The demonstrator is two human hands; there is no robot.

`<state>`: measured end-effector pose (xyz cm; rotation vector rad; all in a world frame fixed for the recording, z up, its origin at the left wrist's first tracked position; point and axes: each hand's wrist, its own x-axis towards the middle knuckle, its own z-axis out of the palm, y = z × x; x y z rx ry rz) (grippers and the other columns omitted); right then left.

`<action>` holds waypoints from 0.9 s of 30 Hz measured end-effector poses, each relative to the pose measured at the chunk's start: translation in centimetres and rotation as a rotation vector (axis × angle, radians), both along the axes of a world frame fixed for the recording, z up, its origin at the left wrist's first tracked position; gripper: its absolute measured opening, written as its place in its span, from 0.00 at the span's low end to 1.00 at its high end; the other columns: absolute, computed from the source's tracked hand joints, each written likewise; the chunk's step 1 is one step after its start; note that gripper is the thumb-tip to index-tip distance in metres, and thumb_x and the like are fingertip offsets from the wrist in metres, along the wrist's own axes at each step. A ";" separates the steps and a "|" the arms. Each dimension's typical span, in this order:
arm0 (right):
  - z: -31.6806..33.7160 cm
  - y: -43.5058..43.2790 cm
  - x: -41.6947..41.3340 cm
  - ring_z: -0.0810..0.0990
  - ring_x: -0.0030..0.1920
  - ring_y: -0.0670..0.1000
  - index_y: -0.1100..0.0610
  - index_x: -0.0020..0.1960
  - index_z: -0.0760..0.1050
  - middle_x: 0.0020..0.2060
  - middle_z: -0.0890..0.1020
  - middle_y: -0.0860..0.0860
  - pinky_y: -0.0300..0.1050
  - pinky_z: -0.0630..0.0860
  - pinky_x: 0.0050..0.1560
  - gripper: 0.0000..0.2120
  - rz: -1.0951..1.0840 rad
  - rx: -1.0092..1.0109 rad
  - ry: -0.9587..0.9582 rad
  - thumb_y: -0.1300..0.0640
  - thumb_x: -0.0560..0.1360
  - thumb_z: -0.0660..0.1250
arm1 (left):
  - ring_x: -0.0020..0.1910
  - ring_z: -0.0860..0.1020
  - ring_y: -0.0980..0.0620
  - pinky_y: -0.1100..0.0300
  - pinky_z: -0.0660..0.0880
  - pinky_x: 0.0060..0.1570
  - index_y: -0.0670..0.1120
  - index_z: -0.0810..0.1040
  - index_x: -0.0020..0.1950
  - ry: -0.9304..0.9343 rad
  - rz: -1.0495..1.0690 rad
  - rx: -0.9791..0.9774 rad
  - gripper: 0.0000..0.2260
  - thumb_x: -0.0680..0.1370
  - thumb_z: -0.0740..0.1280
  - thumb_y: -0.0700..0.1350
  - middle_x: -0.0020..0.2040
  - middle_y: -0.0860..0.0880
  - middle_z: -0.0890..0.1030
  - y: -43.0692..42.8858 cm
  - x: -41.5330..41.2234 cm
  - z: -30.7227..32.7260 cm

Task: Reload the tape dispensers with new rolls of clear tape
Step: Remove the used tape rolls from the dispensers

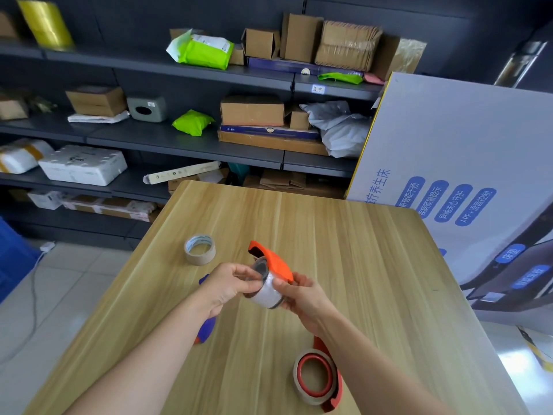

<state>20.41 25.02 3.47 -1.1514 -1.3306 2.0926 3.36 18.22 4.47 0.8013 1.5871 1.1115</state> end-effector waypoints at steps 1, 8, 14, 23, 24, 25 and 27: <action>-0.1 0.1 -0.1 0.83 0.47 0.52 0.61 0.60 0.77 0.49 0.85 0.54 0.44 0.77 0.46 0.19 -0.008 -0.005 -0.005 0.58 0.71 0.74 | 0.57 0.78 0.46 0.45 0.72 0.64 0.44 0.81 0.45 0.010 0.020 -0.004 0.10 0.68 0.77 0.35 0.57 0.46 0.81 0.0 0.0 0.1; 0.0 0.5 -0.4 0.82 0.49 0.56 0.65 0.62 0.76 0.52 0.84 0.60 0.46 0.78 0.48 0.18 -0.056 -0.049 0.032 0.59 0.75 0.71 | 0.53 0.75 0.47 0.45 0.67 0.65 0.52 0.83 0.38 -0.014 0.012 0.033 0.06 0.66 0.78 0.45 0.49 0.48 0.82 0.1 0.5 0.7; 1.1 0.5 -0.4 0.83 0.45 0.55 0.64 0.64 0.68 0.54 0.83 0.60 0.46 0.80 0.42 0.22 -0.095 -0.054 -0.016 0.63 0.74 0.71 | 0.60 0.74 0.52 0.58 0.69 0.56 0.53 0.79 0.39 0.242 -0.032 0.109 0.10 0.65 0.78 0.50 0.57 0.52 0.78 -0.3 1.7 1.0; 2.6 0.3 -1.2 0.83 0.41 0.54 0.61 0.49 0.76 0.40 0.81 0.55 0.52 0.83 0.48 0.14 -0.167 0.086 -0.280 0.50 0.73 0.72 | 0.61 0.69 0.59 0.66 0.66 0.55 0.47 0.77 0.44 0.744 -0.250 0.275 0.04 0.74 0.71 0.44 0.64 0.58 0.66 -0.7 2.6 1.2; 2.5 0.5 -1.2 0.83 0.40 0.54 0.62 0.48 0.76 0.39 0.81 0.55 0.53 0.84 0.47 0.14 -0.178 0.078 -0.286 0.51 0.72 0.72 | 0.59 0.70 0.58 0.68 0.66 0.50 0.48 0.77 0.45 0.770 -0.255 0.286 0.04 0.75 0.71 0.44 0.62 0.58 0.68 -0.8 2.7 1.3; 2.4 0.5 -1.1 0.83 0.40 0.54 0.62 0.47 0.77 0.38 0.81 0.55 0.54 0.84 0.46 0.14 -0.192 0.066 -0.287 0.51 0.72 0.72 | 0.57 0.71 0.57 0.68 0.66 0.48 0.48 0.77 0.46 0.783 -0.261 0.295 0.03 0.75 0.70 0.45 0.59 0.57 0.70 -0.8 2.7 1.3; 2.2 0.4 -1.0 0.84 0.41 0.57 0.63 0.45 0.77 0.38 0.81 0.56 0.57 0.84 0.46 0.14 -0.228 0.034 -0.269 0.51 0.70 0.73 | 0.55 0.71 0.57 0.69 0.65 0.48 0.49 0.77 0.47 0.789 -0.269 0.313 0.03 0.75 0.70 0.44 0.55 0.57 0.72 -0.8 2.6 1.3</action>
